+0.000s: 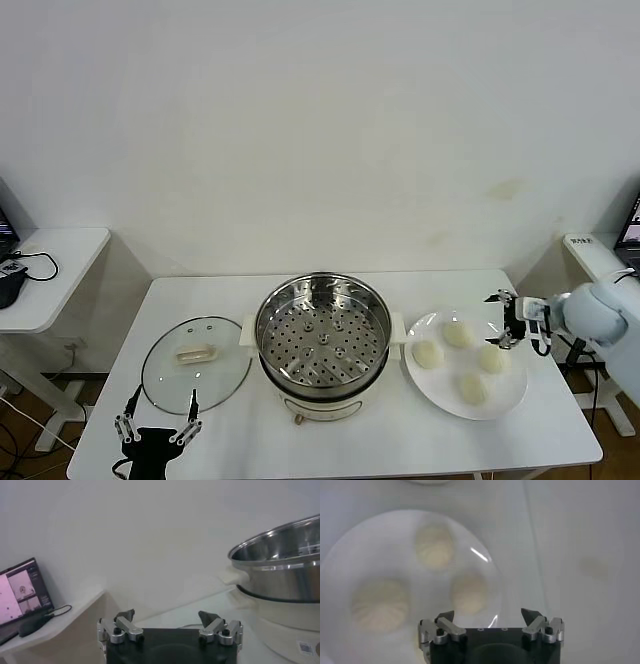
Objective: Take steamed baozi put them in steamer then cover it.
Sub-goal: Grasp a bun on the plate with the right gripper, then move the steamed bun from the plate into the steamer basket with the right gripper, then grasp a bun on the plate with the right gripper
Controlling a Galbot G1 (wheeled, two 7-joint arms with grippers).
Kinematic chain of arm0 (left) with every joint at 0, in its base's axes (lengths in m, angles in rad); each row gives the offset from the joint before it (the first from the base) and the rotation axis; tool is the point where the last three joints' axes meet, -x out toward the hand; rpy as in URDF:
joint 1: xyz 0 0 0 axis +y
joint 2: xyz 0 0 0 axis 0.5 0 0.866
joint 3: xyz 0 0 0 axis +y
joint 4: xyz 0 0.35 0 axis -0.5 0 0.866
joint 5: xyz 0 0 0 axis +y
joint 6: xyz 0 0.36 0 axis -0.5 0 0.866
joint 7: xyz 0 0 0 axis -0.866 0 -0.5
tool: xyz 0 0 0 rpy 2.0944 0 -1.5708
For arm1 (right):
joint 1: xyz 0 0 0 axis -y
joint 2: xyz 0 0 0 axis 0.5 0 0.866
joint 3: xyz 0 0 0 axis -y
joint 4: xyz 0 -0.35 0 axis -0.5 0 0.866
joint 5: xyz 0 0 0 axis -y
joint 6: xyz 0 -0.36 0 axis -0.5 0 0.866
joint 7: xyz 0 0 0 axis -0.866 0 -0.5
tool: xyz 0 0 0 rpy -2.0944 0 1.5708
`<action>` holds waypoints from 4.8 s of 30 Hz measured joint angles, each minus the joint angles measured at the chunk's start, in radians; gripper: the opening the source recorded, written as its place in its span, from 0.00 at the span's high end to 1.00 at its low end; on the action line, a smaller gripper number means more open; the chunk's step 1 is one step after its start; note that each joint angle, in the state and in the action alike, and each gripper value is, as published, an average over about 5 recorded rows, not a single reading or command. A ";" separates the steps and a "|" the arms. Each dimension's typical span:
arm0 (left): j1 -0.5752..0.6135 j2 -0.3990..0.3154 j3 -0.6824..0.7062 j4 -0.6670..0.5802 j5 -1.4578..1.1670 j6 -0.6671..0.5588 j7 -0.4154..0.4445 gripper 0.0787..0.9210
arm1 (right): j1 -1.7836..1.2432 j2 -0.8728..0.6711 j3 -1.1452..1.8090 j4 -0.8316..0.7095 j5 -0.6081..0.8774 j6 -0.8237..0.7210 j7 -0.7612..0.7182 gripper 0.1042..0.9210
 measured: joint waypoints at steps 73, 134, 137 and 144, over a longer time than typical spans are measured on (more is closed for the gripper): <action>0.004 0.021 -0.040 -0.022 -0.011 -0.010 0.000 0.12 | 0.707 0.186 -0.638 -0.156 0.138 0.019 -0.134 0.34; 0.018 0.023 -0.132 -0.077 -0.047 -0.009 0.001 0.12 | 0.930 0.711 -1.084 -0.183 -0.010 0.446 0.065 0.12; 0.020 0.024 -0.131 -0.077 -0.047 -0.009 0.002 0.12 | 0.962 0.684 -1.085 -0.143 0.051 0.404 0.039 0.12; 0.015 0.032 -0.134 -0.081 -0.051 -0.006 0.004 0.12 | 1.054 0.568 -1.062 -0.021 0.204 0.236 -0.024 0.12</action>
